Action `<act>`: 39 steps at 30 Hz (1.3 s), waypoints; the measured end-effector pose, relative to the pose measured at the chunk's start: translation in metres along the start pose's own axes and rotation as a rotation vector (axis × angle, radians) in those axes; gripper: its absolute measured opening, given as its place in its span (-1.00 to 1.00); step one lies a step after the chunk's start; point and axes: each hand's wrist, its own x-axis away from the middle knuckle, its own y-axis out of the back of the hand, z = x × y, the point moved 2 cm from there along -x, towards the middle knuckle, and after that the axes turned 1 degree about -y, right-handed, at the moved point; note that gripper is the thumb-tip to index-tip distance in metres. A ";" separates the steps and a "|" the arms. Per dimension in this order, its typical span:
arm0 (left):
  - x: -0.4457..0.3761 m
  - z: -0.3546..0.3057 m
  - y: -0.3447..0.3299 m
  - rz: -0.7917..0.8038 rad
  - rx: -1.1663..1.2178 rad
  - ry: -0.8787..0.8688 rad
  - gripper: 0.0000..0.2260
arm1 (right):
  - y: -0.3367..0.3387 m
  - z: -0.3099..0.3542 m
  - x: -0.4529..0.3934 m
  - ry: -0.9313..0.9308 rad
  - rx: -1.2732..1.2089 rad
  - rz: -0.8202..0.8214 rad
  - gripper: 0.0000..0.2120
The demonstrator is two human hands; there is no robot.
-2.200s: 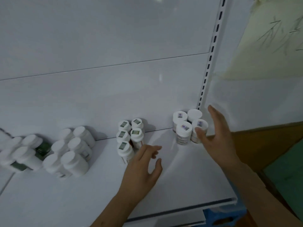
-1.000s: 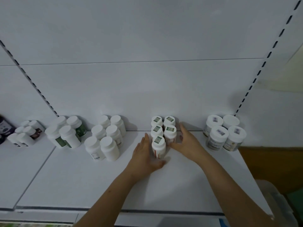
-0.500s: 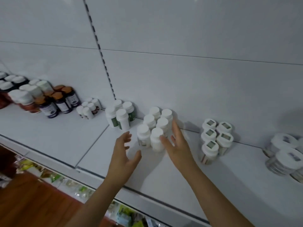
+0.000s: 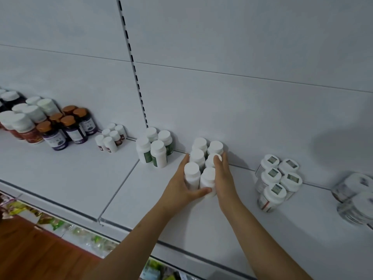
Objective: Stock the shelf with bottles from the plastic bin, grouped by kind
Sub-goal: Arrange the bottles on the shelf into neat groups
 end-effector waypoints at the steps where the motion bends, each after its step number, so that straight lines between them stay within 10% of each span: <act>1: -0.001 -0.002 0.000 0.010 0.016 -0.011 -0.12 | 0.000 0.001 -0.001 -0.008 -0.004 -0.016 -0.42; 5: 0.012 -0.006 0.015 0.052 -0.011 0.007 -0.20 | 0.005 0.013 0.009 0.009 0.059 -0.133 -0.33; 11: 0.047 -0.003 0.106 -0.459 -0.329 -0.233 -0.78 | -0.026 0.059 0.051 0.556 0.254 -0.251 -0.55; 17: 0.003 0.053 0.164 -0.225 -0.404 0.018 -0.29 | -0.124 0.038 0.045 0.346 0.323 -0.016 -0.45; 24: -0.046 0.080 0.171 -0.011 -0.431 -0.051 -0.41 | -0.155 -0.001 0.000 -0.030 0.311 -0.076 -0.44; 30: -0.040 0.072 0.186 0.068 -0.402 -0.125 -0.44 | -0.164 -0.002 0.006 0.089 0.371 -0.230 -0.52; 33: -0.010 0.053 0.225 -0.187 -0.535 -0.358 -0.64 | -0.176 0.015 0.031 0.425 0.412 -0.389 -0.61; 35: 0.006 0.046 0.256 -0.351 -0.559 -0.499 -0.74 | -0.201 0.027 0.040 0.580 0.420 -0.336 -0.65; 39: -0.001 0.069 0.300 -0.354 -0.432 -0.230 -0.53 | -0.273 0.024 0.025 0.497 0.456 0.012 -0.57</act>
